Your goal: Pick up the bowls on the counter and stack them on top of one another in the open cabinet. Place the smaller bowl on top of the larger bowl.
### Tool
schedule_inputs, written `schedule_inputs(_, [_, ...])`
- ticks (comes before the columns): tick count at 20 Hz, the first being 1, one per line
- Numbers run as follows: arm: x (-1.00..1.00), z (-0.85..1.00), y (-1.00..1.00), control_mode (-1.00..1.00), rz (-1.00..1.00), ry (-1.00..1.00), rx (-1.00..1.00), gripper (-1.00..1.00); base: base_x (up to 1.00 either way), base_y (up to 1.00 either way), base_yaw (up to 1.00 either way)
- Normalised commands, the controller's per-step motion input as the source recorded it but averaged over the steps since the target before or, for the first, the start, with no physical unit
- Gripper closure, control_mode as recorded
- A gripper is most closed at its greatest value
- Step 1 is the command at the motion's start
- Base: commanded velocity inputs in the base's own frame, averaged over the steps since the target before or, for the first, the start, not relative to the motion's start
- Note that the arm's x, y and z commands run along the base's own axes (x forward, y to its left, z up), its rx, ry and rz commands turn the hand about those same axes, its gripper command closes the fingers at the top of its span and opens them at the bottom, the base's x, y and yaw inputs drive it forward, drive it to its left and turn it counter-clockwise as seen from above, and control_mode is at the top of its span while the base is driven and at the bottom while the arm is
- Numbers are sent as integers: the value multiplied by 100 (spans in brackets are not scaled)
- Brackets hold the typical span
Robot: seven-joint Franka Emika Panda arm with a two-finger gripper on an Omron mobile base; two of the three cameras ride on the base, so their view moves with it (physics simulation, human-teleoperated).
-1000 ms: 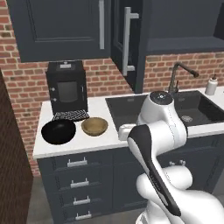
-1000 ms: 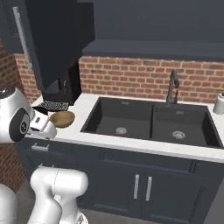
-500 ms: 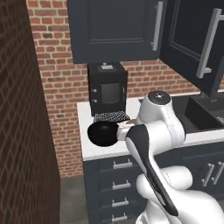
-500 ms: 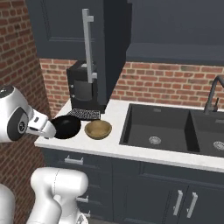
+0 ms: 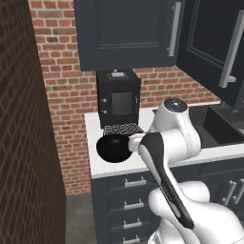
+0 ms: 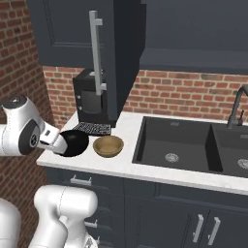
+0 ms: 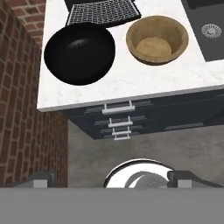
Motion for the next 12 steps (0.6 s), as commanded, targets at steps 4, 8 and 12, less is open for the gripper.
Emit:
schedule_inputs(4, [58, -37, -3, -100, 0, 0, 8, -100, 0, 0, 0])
schedule_inputs(8, [62, -14, 0, -100, 0, 2, 2, -100, 0, 0, 0])
schedule_inputs(12, [48, 0, 0, -100, 0, 6, 0, -100, 0, 0, 0])
